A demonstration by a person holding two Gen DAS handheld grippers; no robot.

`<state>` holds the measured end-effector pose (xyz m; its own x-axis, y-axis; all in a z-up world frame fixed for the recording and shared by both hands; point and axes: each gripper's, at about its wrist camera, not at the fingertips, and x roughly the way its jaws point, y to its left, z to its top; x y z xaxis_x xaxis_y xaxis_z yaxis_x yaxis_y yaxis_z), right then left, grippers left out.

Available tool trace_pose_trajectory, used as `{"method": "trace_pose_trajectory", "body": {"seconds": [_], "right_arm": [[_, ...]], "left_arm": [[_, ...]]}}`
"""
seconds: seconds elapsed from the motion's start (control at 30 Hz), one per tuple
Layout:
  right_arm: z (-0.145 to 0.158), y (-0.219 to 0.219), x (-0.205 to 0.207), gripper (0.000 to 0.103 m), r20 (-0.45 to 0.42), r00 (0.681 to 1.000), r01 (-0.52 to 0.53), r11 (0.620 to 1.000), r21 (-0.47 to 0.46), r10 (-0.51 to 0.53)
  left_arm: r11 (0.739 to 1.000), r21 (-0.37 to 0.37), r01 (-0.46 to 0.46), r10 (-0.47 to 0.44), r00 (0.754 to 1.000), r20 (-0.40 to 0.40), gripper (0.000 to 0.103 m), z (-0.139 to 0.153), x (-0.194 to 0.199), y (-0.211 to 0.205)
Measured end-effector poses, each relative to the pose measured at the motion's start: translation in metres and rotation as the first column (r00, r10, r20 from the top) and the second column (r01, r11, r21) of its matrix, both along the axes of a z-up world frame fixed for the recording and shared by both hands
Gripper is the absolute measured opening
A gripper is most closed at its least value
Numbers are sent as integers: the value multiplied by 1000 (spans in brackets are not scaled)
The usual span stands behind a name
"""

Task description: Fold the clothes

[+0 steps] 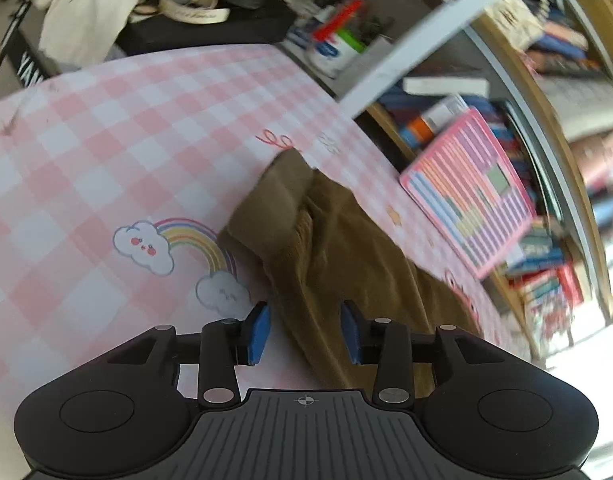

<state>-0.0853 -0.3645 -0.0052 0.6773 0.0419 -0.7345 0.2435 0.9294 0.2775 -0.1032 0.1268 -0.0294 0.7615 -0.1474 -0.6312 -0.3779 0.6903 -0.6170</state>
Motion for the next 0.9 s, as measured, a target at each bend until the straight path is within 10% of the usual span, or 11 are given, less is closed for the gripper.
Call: {"method": "trace_pose_trajectory", "body": {"seconds": [0.33, 0.9], "right_arm": [[7, 67, -39, 65, 33, 987, -153, 983, -106, 157], [11, 139, -54, 77, 21, 924, -366, 897, -250, 382]], "left_arm": [[992, 82, 95, -95, 995, -10, 53, 1, -35, -23], [998, -35, 59, -58, 998, 19, 58, -20, -34, -13]]}}
